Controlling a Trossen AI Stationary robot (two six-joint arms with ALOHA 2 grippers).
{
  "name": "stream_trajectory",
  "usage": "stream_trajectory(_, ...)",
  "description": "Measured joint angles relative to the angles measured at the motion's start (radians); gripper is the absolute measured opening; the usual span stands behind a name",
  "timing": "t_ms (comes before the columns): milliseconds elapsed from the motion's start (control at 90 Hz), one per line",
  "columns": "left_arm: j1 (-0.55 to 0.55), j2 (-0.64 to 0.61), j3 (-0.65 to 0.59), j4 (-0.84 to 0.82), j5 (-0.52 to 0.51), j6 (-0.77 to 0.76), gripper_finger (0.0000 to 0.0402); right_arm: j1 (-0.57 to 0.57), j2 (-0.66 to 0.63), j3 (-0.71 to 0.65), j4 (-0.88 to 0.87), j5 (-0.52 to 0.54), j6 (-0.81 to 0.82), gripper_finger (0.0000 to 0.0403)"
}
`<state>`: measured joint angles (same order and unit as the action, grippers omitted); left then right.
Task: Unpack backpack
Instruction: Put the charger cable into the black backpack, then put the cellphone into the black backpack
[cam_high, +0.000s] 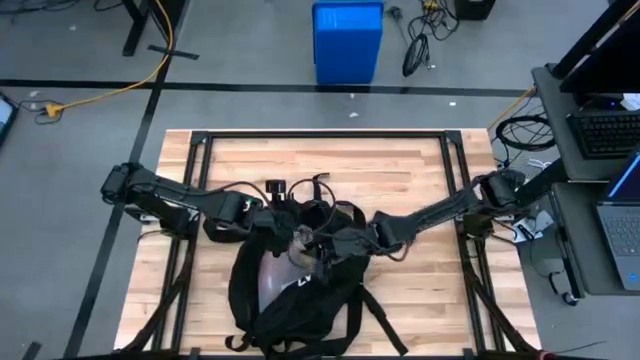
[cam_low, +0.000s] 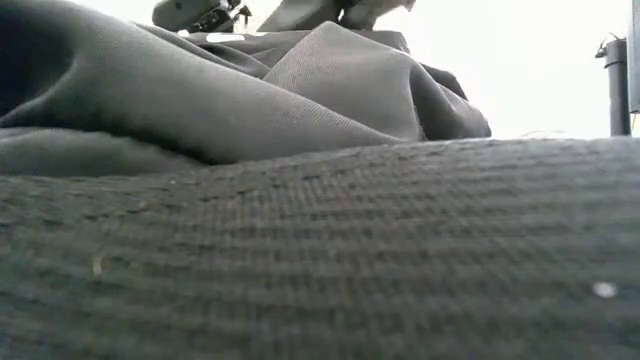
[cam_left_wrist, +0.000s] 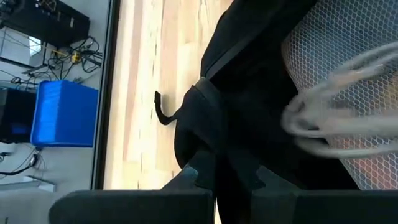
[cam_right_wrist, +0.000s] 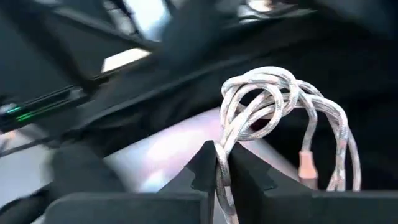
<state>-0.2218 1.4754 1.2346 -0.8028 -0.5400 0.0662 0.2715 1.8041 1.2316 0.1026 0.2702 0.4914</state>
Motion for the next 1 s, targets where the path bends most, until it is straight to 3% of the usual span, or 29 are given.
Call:
stream_trajectory(189, 0.000, 0.000, 0.000, 0.000, 0.000, 0.000, 0.0000, -0.030, 0.015, 0.000, -0.030, -0.012, 0.055, 0.0076)
stream_trajectory(511, 0.000, 0.000, 0.000, 0.000, 0.000, -0.001, 0.0000, -0.012, 0.008, 0.000, -0.008, -0.013, -0.034, 0.0172)
stream_trajectory(800, 0.000, 0.000, 0.000, 0.001, 0.000, 0.000, 0.0000, 0.005, -0.034, 0.000, -0.032, -0.013, -0.062, 0.0187)
stream_trajectory(1000, -0.005, 0.000, 0.000, 0.013, 0.000, 0.027, 0.0000, 0.041, -0.089, 0.000, -0.165, -0.010, -0.034, 0.0187)
